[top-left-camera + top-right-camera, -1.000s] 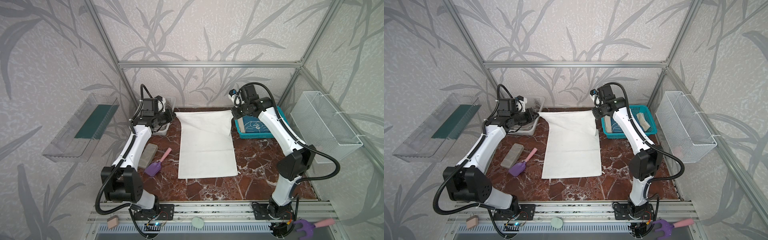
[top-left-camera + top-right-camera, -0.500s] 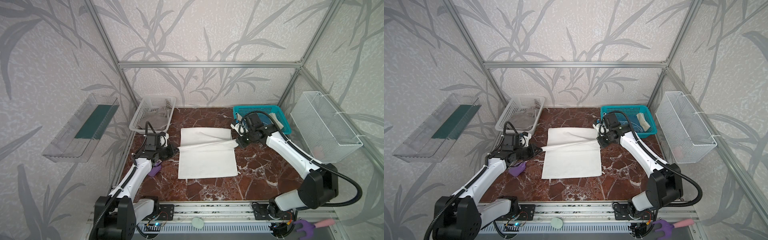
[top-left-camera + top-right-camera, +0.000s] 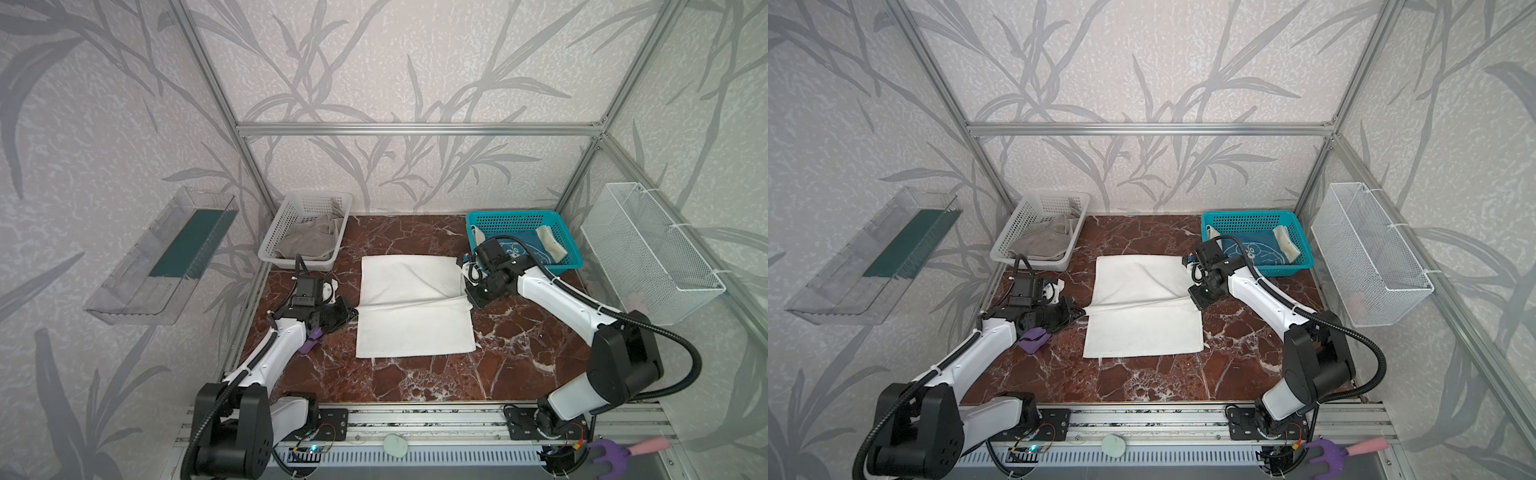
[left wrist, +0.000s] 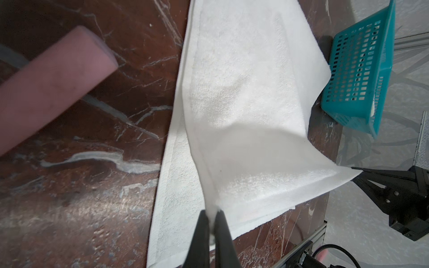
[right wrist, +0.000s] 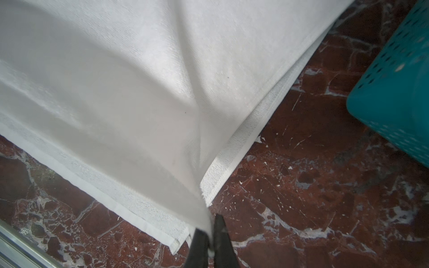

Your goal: Fold and stack the towels

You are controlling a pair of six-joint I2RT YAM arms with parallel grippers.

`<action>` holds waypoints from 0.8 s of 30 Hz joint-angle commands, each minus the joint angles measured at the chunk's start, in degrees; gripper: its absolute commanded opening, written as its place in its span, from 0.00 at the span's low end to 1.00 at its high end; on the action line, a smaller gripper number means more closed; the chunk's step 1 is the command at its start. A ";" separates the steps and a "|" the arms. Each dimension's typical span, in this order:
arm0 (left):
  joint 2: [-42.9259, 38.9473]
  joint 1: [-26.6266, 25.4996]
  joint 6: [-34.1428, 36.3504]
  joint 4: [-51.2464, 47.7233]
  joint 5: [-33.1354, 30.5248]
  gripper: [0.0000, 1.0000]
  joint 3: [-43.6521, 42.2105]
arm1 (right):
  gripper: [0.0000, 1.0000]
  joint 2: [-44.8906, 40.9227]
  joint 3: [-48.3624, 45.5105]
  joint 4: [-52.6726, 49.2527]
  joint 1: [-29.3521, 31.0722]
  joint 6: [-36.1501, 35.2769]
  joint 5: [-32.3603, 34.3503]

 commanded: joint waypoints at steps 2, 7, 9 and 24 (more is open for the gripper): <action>-2.32 0.66 1.74 -5.63 -4.62 0.00 0.90 | 0.00 -4.07 2.16 -5.57 1.44 1.34 5.22; -2.44 0.53 0.03 -4.73 -3.38 0.00 -3.02 | 0.00 -4.77 -1.27 -5.71 1.90 3.86 4.84; -3.60 0.16 -0.81 -4.47 -3.77 0.00 -4.66 | 0.00 -3.75 -1.89 -7.45 1.90 6.56 4.04; 0.76 -1.36 -1.50 -3.74 -3.08 0.00 -0.33 | 0.00 1.38 0.41 -7.09 1.87 10.97 2.69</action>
